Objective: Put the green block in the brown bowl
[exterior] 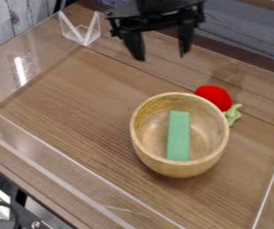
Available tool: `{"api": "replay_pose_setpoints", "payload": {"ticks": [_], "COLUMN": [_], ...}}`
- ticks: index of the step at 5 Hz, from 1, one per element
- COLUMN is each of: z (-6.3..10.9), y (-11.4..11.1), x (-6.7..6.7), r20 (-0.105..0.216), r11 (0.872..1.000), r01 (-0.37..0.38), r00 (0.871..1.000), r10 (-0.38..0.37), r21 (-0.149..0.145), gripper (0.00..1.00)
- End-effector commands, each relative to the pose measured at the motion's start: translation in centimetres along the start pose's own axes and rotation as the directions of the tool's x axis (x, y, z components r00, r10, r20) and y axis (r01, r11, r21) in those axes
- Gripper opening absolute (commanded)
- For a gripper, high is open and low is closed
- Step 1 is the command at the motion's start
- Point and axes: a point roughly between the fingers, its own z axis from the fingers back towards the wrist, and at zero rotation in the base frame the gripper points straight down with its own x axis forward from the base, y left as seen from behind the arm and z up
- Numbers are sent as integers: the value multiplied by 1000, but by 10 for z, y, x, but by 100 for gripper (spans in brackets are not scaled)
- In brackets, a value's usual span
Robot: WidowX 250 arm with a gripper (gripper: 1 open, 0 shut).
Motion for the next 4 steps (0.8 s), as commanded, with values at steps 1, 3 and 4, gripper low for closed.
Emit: {"api": "replay_pose_setpoints", "payload": {"ticks": [1,3,4], "z": [13,-11,-27], "y": [10,24,40], "x": [20,30,36], "r20": [92,115,113], "r11": [1000,989,960], "r01": [8,137,277], "r00": [996,983,953], "r10": [-9,-142,-280], "r21": [13,48,37], "gripper": [100,100,100]}}
